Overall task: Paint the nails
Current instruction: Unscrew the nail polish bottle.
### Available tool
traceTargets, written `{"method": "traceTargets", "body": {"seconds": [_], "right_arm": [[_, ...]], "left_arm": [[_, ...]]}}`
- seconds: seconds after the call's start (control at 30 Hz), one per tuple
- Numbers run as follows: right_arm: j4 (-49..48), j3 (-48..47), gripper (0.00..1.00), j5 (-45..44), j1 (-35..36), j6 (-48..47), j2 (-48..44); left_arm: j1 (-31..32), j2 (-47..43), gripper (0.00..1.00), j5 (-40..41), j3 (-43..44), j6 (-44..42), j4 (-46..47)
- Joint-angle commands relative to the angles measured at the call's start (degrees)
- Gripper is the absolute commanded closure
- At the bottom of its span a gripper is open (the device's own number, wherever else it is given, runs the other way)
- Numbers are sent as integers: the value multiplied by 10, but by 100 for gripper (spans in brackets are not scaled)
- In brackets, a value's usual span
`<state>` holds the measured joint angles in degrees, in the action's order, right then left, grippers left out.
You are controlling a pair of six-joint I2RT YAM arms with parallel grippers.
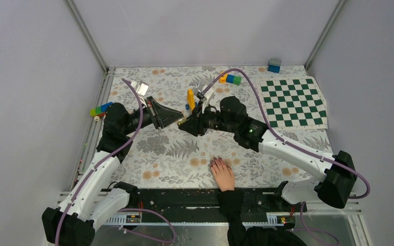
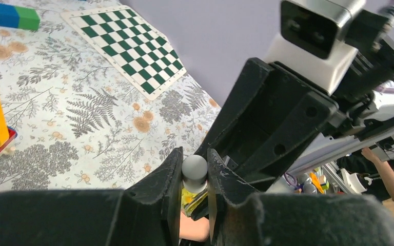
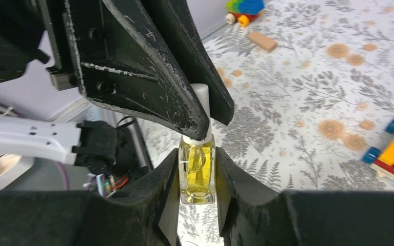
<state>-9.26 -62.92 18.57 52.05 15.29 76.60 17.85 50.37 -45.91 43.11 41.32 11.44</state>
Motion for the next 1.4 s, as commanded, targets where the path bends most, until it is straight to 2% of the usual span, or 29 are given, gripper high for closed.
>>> {"method": "traceTargets", "body": {"seconds": [0.0,0.37,0.97,1.37], "right_arm": [[-33,-8,100,-215,24,-33,7],[-101,8,100,-357,65,-59,37],[-119,-37,100,-567,130,-148,94],[-132,-70,100,-592,152,-166,128]], "left_arm": [[11,0,100,-4,30,-9,-20],[9,4,100,49,40,-27,-81],[10,20,100,67,49,-27,-114],[9,20,100,78,54,-31,-138]]}}
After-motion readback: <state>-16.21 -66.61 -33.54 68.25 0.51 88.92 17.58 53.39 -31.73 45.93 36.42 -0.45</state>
